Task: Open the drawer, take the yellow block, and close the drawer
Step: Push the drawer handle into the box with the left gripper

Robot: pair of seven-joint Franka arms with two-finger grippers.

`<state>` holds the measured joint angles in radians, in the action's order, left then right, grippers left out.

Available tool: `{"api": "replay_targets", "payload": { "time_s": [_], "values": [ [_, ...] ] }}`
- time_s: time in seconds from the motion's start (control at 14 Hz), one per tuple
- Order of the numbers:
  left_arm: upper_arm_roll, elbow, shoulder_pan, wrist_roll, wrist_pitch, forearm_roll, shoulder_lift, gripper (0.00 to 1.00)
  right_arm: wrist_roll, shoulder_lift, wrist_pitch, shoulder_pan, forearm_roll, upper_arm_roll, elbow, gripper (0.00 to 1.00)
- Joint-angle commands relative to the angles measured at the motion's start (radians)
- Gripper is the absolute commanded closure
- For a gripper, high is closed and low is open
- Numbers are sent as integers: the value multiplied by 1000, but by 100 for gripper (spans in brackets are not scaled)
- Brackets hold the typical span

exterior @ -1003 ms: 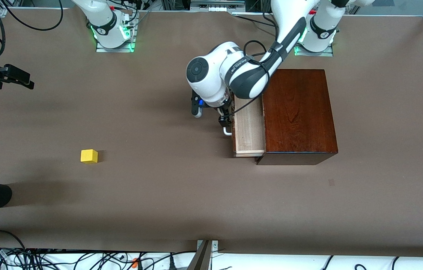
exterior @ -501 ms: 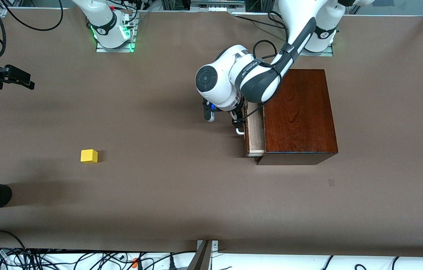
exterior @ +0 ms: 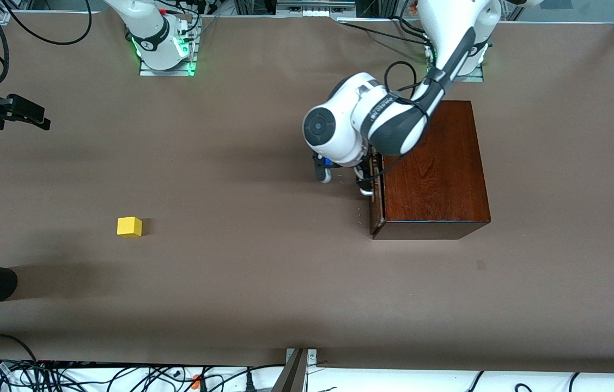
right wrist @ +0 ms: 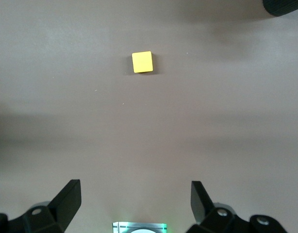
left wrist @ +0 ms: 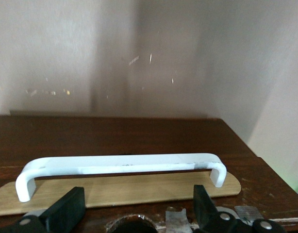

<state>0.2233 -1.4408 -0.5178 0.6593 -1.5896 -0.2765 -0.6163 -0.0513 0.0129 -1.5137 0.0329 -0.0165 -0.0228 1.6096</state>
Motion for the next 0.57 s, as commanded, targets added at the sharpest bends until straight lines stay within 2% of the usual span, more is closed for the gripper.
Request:
{"api": "replay_targets", "payload": {
  "time_s": [0.0, 0.29, 0.5],
  "values": [
    [-2, -81, 39, 29, 3, -30, 61, 0, -9, -4, 12, 18, 13, 17, -4, 0],
    [7, -56, 30, -35, -12, -18, 56, 0, -10, -4, 12, 18, 13, 17, -4, 0],
    [10, 25, -39, -168, -9, -18, 49, 0, -12, -2, 12, 18, 13, 17, -4, 0]
  ]
}}
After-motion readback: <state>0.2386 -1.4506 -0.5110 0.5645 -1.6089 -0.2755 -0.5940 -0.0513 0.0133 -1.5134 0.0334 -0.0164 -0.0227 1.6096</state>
